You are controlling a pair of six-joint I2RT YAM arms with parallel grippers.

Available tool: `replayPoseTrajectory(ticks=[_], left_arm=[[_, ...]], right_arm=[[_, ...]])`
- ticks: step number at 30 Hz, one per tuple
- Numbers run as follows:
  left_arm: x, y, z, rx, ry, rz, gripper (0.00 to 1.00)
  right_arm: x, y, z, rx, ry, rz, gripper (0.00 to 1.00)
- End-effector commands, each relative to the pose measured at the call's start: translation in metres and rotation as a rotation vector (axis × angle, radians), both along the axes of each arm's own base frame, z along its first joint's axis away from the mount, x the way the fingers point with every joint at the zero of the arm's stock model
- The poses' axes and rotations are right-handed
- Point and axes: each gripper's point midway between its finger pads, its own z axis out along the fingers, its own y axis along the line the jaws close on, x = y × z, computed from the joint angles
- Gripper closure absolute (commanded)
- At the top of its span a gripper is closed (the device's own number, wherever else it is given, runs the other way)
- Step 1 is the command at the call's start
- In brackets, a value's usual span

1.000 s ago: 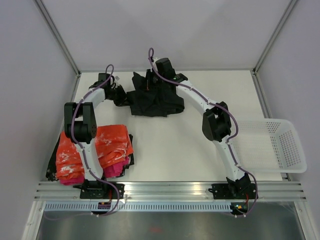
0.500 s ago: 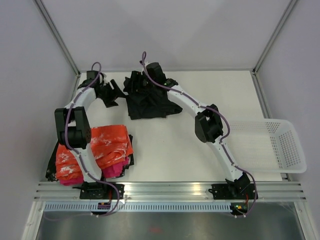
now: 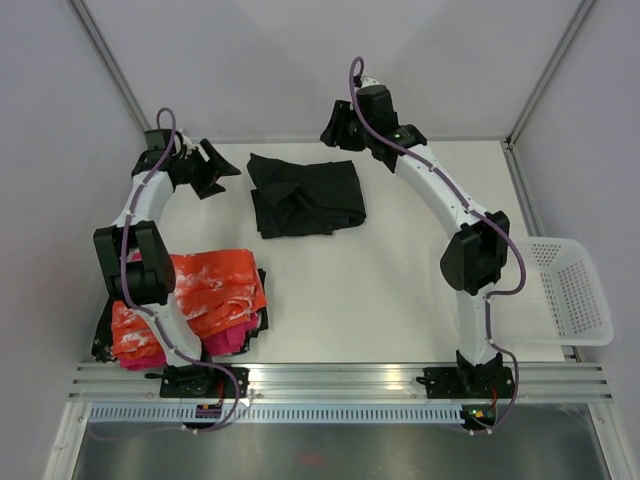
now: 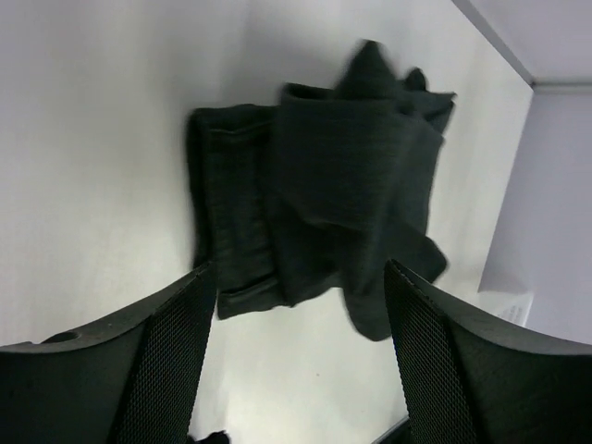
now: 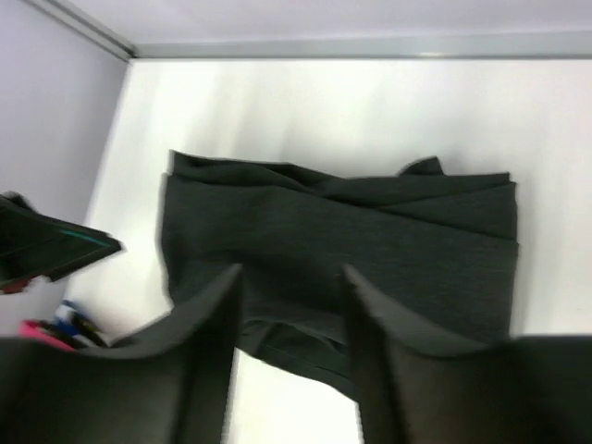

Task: Fold and stack the trousers
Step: Fold the trousers

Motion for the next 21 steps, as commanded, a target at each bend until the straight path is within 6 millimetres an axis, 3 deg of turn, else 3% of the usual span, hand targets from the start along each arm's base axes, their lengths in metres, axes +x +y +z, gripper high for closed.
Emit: replayPoseTrajectory(ticks=[1, 2, 5, 7, 8, 10, 13, 17, 21], left_arm=[[0.008, -0.045, 0.057, -0.023, -0.126, -0.090, 0.22], [0.009, -0.055, 0.056, -0.004, -0.117, -0.090, 0.22], [0.010, -0.066, 0.039, 0.015, -0.058, -0.067, 0.21], [0.009, -0.072, 0.024, 0.026, -0.015, -0.062, 0.21], [0.006, -0.084, 0.018, 0.035, -0.002, -0.083, 0.21], [0.005, -0.084, 0.006, 0.053, 0.026, -0.074, 0.21], [0.006, -0.076, 0.001, 0.103, 0.034, -0.063, 0.21], [0.006, -0.058, -0.020, 0.225, 0.074, -0.053, 0.22], [-0.003, -0.042, -0.050, 0.329, 0.136, -0.060, 0.33]], right_arm=[[-0.014, 0.005, -0.077, -0.158, 0.101, 0.038, 0.54], [-0.019, 0.012, -0.091, -0.146, 0.131, 0.073, 0.63], [-0.032, 0.041, -0.134, -0.138, 0.200, 0.169, 0.70], [-0.045, 0.071, -0.146, -0.132, 0.200, 0.252, 0.72], [-0.053, 0.084, -0.148, -0.128, 0.190, 0.309, 0.73], [-0.076, 0.115, -0.152, -0.130, 0.168, 0.409, 0.74], [-0.101, 0.134, -0.160, -0.175, 0.148, 0.533, 0.77], [-0.116, 0.124, -0.168, -0.254, 0.130, 0.603, 0.78], [-0.115, 0.097, -0.169, -0.345, 0.126, 0.573, 0.77]])
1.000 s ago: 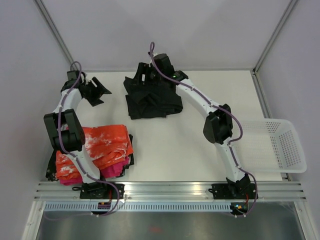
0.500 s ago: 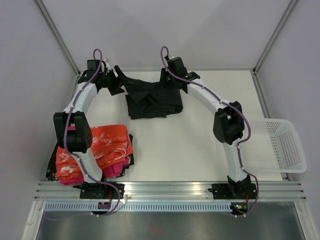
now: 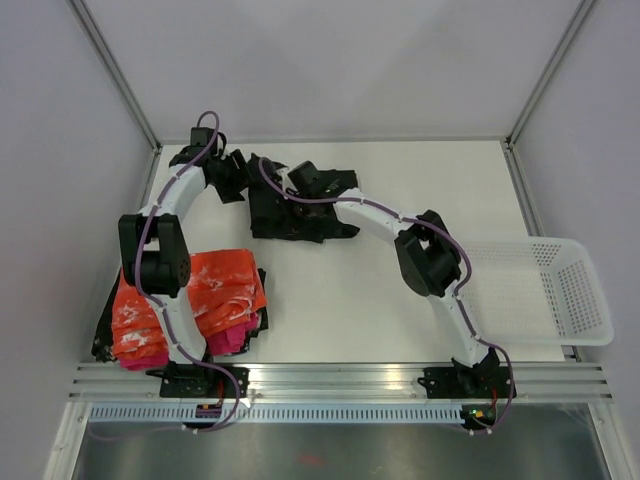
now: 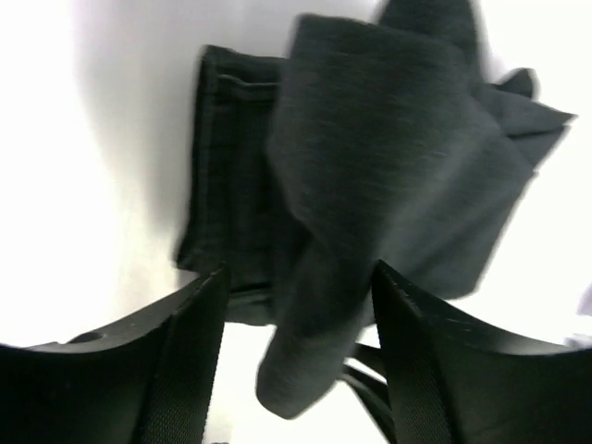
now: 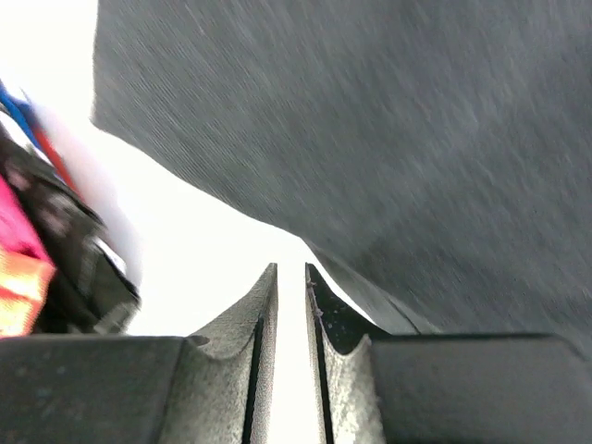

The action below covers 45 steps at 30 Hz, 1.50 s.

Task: Fold and stack the trousers
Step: Fold the trousers

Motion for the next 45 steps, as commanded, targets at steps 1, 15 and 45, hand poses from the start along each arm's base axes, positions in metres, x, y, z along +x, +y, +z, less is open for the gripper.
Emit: replayPoseTrajectory(ticks=[1, 15, 45], left_arm=[[-0.004, 0.021, -0.027, 0.149, 0.024, -0.030, 0.35], [0.005, 0.002, 0.011, 0.057, -0.053, -0.109, 0.98], [0.017, -0.061, 0.117, -0.064, -0.186, -0.099, 0.98]], right_arm=[[0.018, -0.034, 0.031, -0.036, -0.090, -0.016, 0.77], [0.076, -0.146, 0.093, -0.011, -0.154, -0.384, 0.71], [-0.027, -0.106, 0.037, 0.176, -0.228, -0.276, 0.25]])
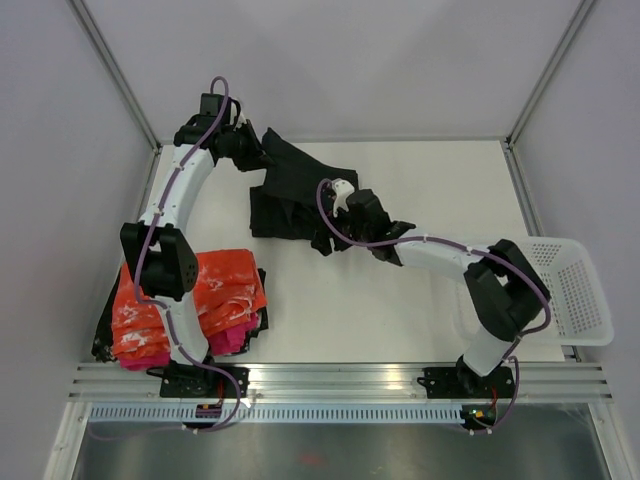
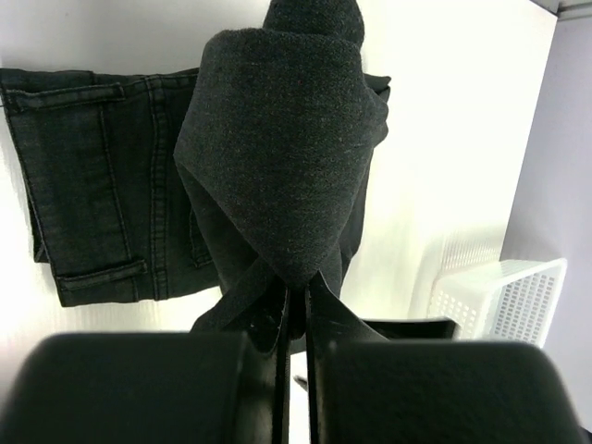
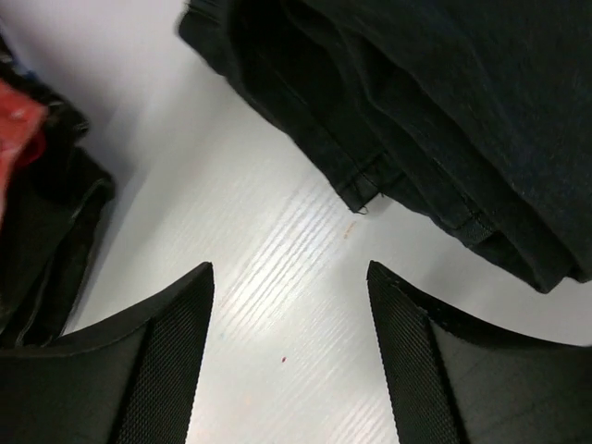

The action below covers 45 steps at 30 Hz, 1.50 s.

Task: Fold and stack the trousers
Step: Fold the trousers

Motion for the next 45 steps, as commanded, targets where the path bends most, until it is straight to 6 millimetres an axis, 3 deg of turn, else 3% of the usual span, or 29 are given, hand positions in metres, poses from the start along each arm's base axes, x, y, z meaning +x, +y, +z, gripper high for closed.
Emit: replayPoseTrajectory(ticks=[1, 4, 11, 18, 26, 35, 45], left_arm=[[0.014, 0.006, 0.018, 0.014, -0.082, 0.023, 0.98], [0.014, 0.008, 0.019, 0.025, -0.095, 0.023, 0.98], [0.008, 0.015, 0.015, 0.033, -0.103, 0.031, 0.98], [0.004, 0.018, 0.010, 0.027, -0.104, 0.038, 0.98], [0.007, 0.021, 0.013, 0.022, -0.116, 0.045, 0.98], [0.004, 0.023, 0.012, 0.028, -0.115, 0.039, 0.98], [0.004, 0.025, 0.011, 0.026, -0.112, 0.039, 0.98]], right_arm=[[0.033, 0.003, -0.019, 0.021, 0.056, -0.202, 0.27], [0.048, 0.009, -0.031, 0.004, 0.138, -0.286, 0.38], [0.057, 0.027, -0.026, 0.067, 0.213, -0.320, 0.43], [0.053, 0.022, -0.052, -0.002, 0.285, -0.349, 0.44], [0.038, 0.014, -0.065, -0.098, 0.324, -0.326, 0.48], [0.049, 0.026, -0.085, -0.041, 0.334, -0.355, 0.53], [0.057, 0.020, -0.075, -0.020, 0.280, -0.409, 0.56]])
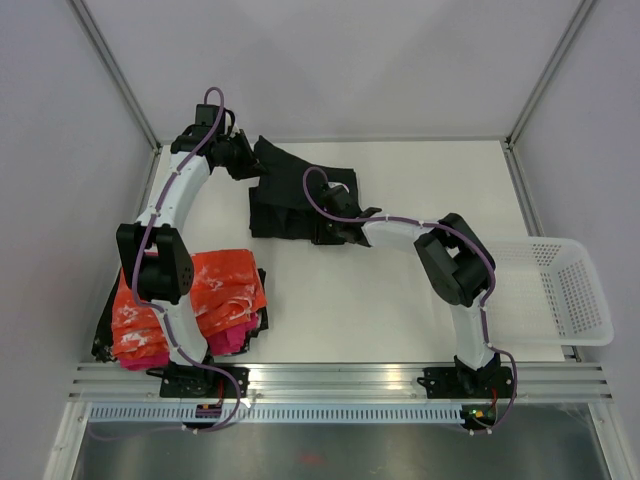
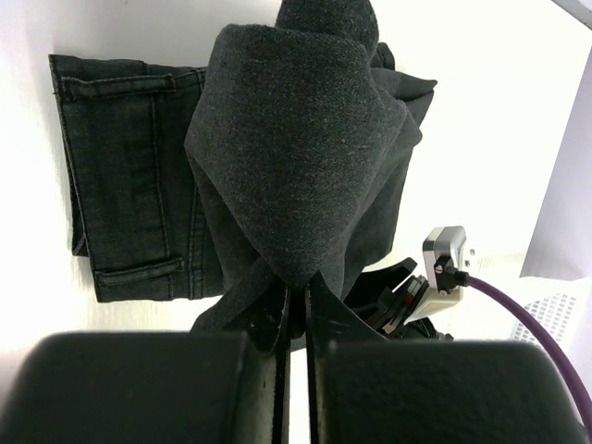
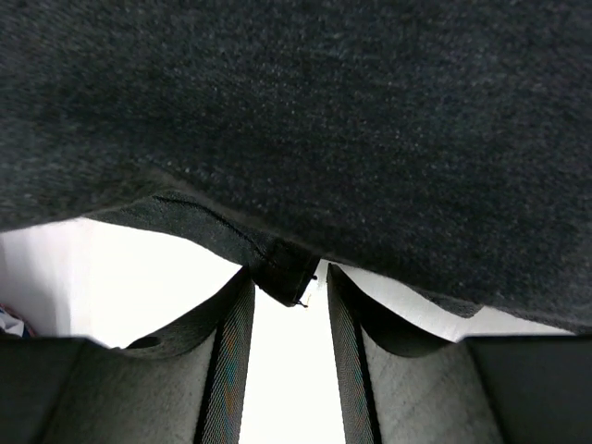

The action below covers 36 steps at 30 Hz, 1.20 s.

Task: Fold and stack the trousers
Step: Fold the trousers

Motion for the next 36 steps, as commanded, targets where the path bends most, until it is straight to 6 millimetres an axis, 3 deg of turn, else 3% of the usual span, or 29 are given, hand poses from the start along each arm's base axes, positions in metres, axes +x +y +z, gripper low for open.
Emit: replayPoseTrajectory(ticks=[1, 4, 8, 9, 16, 20, 27, 35, 36], left_arm=[[0.006, 0.003, 0.037, -0.004, -0.134, -0.014, 0.98], [0.006, 0.004, 0.036, -0.001, -0.130, -0.014, 0.98], [0.006, 0.004, 0.037, 0.001, -0.135, -0.017, 0.98], [0.006, 0.004, 0.037, 0.002, -0.136, -0.018, 0.98], [0.005, 0.005, 0.043, -0.018, -0.152, -0.049, 0.98], [0.002, 0.006, 0.054, -0.080, -0.167, -0.083, 0.98], [-0.006, 0.009, 0.077, -0.147, -0.221, -0.161, 0.98], [-0.021, 0.011, 0.056, -0.151, -0.199, -0.190, 0.98], [-0.026, 0.009, 0.046, -0.156, -0.181, -0.207, 0.98]], right_arm=[[0.011, 0.002, 0.019, 0.034, -0.067, -0.050, 0.56], [0.016, 0.003, 0.024, 0.044, -0.087, -0.057, 0.59], [0.018, 0.003, 0.022, 0.039, -0.085, -0.063, 0.83], [0.018, 0.002, 0.021, 0.031, -0.084, -0.067, 1.00], [0.020, -0.027, 0.042, -0.071, -0.149, -0.124, 1.00], [0.022, -0.059, 0.039, -0.171, -0.145, -0.165, 1.00], [0.033, -0.103, 0.033, -0.175, -0.120, -0.253, 1.00], [0.040, -0.131, 0.017, -0.206, -0.096, -0.287, 1.00], [0.040, -0.131, 0.016, -0.207, -0.095, -0.279, 1.00]])
